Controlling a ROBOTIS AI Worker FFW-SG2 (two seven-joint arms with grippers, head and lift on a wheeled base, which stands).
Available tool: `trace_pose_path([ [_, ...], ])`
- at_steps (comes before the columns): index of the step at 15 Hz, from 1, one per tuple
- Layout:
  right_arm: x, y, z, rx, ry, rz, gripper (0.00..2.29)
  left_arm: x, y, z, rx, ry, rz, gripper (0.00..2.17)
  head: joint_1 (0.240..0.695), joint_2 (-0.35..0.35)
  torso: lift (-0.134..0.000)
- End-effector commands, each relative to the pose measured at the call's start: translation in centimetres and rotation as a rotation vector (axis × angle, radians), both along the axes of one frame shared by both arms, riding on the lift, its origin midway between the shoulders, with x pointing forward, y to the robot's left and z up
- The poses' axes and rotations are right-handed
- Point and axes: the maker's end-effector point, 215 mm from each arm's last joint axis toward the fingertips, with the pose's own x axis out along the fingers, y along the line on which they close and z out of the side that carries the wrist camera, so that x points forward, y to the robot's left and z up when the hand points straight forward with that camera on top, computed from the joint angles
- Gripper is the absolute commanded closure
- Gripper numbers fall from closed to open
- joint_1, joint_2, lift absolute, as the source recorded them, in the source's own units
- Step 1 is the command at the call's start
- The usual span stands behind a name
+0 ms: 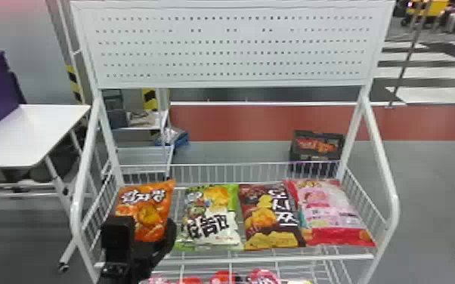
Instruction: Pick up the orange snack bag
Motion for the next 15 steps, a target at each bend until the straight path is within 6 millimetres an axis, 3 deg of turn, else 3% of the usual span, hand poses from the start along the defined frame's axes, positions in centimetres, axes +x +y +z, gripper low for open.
trace_pose_path([
  [1, 0.0, -0.2, 0.0, -0.002, 0.0, -0.002, 0.17, 1.3, 1.7, -1.1, 0.009, 0.025, 0.031, 0.21, 0.499, 0.0, 0.0],
  [3, -0.1, -0.3, 0.0, -0.005, 0.001, -0.003, 0.17, 1.8, 3.4, -1.6, -0.004, 0.037, 0.06, 0.22, 0.499, 0.0, 0.0],
  [4, -0.1, -0.3, 0.0, -0.005, 0.001, -0.003, 0.17, 1.8, 3.5, -1.6, -0.008, 0.038, 0.062, 0.33, 0.499, 0.0, 0.0],
  [5, -0.1, -0.3, 0.0, -0.005, 0.001, -0.003, 0.17, 1.8, 3.5, -1.7, -0.01, 0.041, 0.061, 0.56, 0.499, 0.0, 0.0],
  [8, 0.0, -0.4, 0.1, -0.005, -0.001, -0.005, 0.17, 1.5, 3.7, -2.0, -0.01, 0.052, 0.07, 1.8, 0.499, 0.0, 0.0],
  [12, 0.1, -0.4, 0.2, -0.004, -0.003, -0.005, 0.17, 0.9, 2.7, -2.3, -0.016, 0.059, 0.046, 1.9, 0.499, 0.0, 0.0],
  [15, 0.2, -0.5, 0.1, -0.002, -0.002, -0.007, 0.17, 0.1, 1.4, 0.4, -0.075, 0.014, 0.029, 1.89, 0.499, 0.0, 0.0],
])
